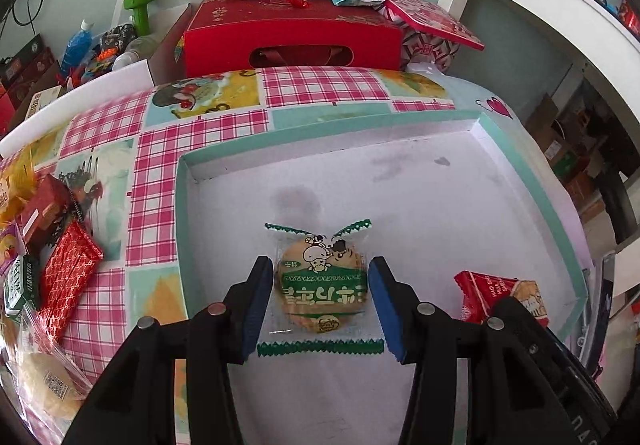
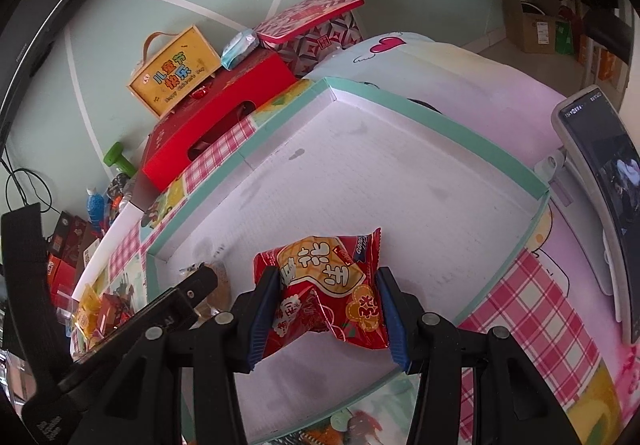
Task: Organize snacks
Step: 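Carry both snacks over the white tray and open both tools to drop them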
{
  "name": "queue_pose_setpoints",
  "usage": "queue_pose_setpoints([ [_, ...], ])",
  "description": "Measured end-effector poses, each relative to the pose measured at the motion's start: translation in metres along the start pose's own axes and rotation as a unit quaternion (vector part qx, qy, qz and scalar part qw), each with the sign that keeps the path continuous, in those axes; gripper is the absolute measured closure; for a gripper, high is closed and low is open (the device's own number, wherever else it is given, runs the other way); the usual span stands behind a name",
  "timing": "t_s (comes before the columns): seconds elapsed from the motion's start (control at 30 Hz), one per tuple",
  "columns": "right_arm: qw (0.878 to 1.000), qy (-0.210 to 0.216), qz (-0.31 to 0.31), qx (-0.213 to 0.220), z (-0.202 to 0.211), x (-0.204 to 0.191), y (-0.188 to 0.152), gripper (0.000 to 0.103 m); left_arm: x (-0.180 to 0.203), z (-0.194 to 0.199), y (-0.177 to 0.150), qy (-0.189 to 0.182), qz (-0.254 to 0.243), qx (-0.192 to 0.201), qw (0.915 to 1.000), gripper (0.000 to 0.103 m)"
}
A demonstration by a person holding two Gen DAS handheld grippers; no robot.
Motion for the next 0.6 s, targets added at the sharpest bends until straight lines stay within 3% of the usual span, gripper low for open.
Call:
queue_pose_setpoints([
  [0.23, 1.0, 0.0, 0.003, -0.005, 0.0, -0.001, -0.002, 0.052, -0.01, -0.003, -0.003, 0.013, 0.007, -0.001, 0.9999, 0.052],
  [0.6, 0.999, 0.005, 0.033, -0.014, -0.003, -0.018, -0.007, 0.052, -0.065, 0.009, -0.021, 0.033, 0.048, -0.007, 0.9983, 0.051],
])
Point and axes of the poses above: each gripper's, at about its wrist camera, not at the fingertips, and z roughly against the way its jaws point, x to its right, y to its top, the point moved 7 cm from there along -z, roughly the way its jaws point
